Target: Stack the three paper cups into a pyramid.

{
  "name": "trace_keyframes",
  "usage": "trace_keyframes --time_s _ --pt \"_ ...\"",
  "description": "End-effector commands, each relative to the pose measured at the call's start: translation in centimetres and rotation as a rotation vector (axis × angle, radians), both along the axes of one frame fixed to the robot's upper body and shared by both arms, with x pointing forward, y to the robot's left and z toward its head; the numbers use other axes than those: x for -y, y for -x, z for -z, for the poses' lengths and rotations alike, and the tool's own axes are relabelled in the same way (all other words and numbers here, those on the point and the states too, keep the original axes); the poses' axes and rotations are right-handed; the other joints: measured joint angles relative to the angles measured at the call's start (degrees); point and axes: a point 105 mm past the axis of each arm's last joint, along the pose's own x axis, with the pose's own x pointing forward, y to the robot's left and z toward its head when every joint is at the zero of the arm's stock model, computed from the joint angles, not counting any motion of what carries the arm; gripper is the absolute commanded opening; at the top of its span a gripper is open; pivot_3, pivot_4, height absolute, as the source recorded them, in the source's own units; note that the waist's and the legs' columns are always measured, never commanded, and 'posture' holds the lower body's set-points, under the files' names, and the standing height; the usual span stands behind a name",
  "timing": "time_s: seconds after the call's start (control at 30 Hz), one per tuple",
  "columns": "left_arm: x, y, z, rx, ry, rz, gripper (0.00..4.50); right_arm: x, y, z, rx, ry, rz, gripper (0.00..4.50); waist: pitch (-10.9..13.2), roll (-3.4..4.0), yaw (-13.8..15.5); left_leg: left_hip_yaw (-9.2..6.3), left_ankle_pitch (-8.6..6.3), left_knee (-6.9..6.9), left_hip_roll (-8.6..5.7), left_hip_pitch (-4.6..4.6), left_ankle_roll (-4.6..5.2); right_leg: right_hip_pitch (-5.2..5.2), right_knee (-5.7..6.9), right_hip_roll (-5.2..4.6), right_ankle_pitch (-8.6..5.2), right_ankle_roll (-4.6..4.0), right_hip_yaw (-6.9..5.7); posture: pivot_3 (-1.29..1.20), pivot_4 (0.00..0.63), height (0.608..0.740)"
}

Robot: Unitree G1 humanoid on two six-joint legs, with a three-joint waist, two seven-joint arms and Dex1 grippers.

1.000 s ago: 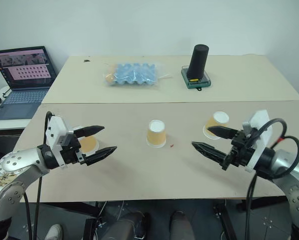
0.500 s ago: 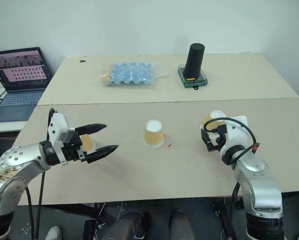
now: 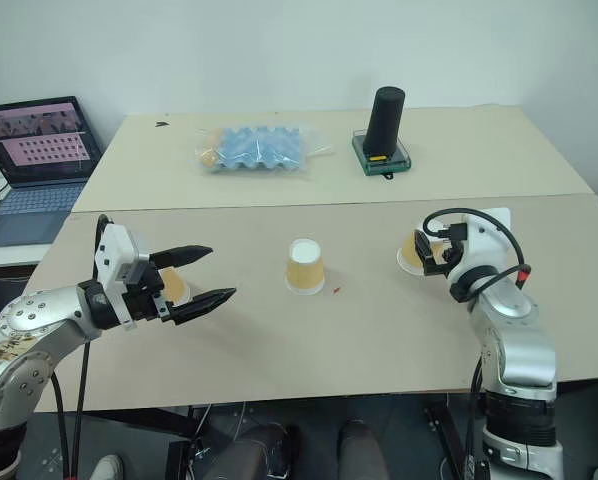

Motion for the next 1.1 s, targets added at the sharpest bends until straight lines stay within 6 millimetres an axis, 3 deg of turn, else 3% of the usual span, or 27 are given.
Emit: trace_keyframes --time_s 0.03,0.47,0.57,0.67,0.8,0.93,1.03,1.1 --pt "-0.2 0.0 -1.0 0.046 -0.011 -0.011 4.50 -0.5 -0.6 -1.3 0.069 -0.017 -0.016 4.48 0.0 0.00 0.0 0.00 0.00 0.00 0.00 0.00 0.00 0.00 0.00 0.00 0.00 0.00 0.00 0.00 0.150 0.740" --pt "-0.3 0.1 -1.1 0.047 -0.006 -0.029 4.50 -0.7 -1.4 -0.9 0.072 -0.057 -0.021 4.48 0.0 0.00 0.0 0.00 0.01 0.00 0.00 0.01 -0.02 -0.01 0.02 0.04 0.01 0.00 0.03 0.00 0.150 0.740" --pt "-0.4 0.1 -1.0 0.045 -0.003 -0.031 4.50 -0.8 -1.5 -1.0 0.077 -0.058 -0.027 3.76 0.0 0.00 0.0 0.00 0.01 0.00 0.00 0.01 -0.02 -0.01 0.02 0.04 0.01 0.00 0.03 0.00 0.150 0.740" --pt "-0.4 0.0 -1.0 0.045 -0.005 -0.033 4.50 -0.8 -1.5 -1.0 0.075 -0.061 -0.025 2.70 0.0 0.00 0.0 0.00 0.01 0.00 0.01 0.01 -0.02 -0.01 0.02 0.05 0.01 0.00 0.04 0.00 0.150 0.740" --pt "-0.4 0.0 -1.0 0.042 0.001 -0.031 4.50 -1.0 -1.4 -1.3 0.080 -0.054 -0.040 2.65 0.0 0.00 0.0 0.00 0.01 0.00 0.01 0.01 -0.02 -0.01 0.02 0.05 0.01 -0.01 0.04 0.00 0.150 0.740" --pt "-0.3 0.0 -1.0 0.041 -0.001 -0.031 4.50 -1.5 -1.3 -3.4 0.133 -0.065 -0.095 2.65 0.0 0.01 0.0 0.00 0.01 0.00 0.01 0.01 -0.02 -0.01 0.02 0.05 0.01 -0.01 0.04 0.00 0.150 0.740" --pt "-0.3 -0.1 -1.0 0.044 0.001 -0.032 4.50 -4.1 -0.2 -7.3 0.205 -0.052 -0.369 2.65 0.0 0.08 -0.2 0.02 0.01 0.00 0.01 -0.01 -0.02 0.00 0.02 0.06 0.02 -0.01 0.06 0.00 0.150 0.740" --pt "-0.2 -0.1 -1.0 0.042 0.001 -0.030 4.50 -5.8 1.0 -8.0 0.178 -0.035 -0.568 2.65 0.1 0.09 -0.2 0.06 0.01 0.00 0.01 -0.10 -0.01 0.02 0.03 0.05 0.03 0.00 0.09 0.00 0.150 0.740"
